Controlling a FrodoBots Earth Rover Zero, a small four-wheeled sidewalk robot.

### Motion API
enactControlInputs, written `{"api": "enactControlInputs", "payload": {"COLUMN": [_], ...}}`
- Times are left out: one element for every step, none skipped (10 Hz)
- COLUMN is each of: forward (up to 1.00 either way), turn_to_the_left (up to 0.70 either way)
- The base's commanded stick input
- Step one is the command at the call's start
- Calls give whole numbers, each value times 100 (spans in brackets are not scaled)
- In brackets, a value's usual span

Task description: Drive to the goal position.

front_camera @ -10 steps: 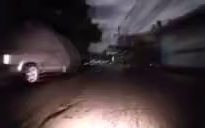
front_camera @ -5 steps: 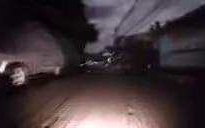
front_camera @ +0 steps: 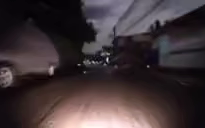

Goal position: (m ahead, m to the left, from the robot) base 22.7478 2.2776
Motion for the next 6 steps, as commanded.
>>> {"api": "enactControlInputs", "payload": {"forward": [85, 85, 85, 85, 85, 100], "turn_to_the_left": [0, 0, 0, 0, 0, 0]}}
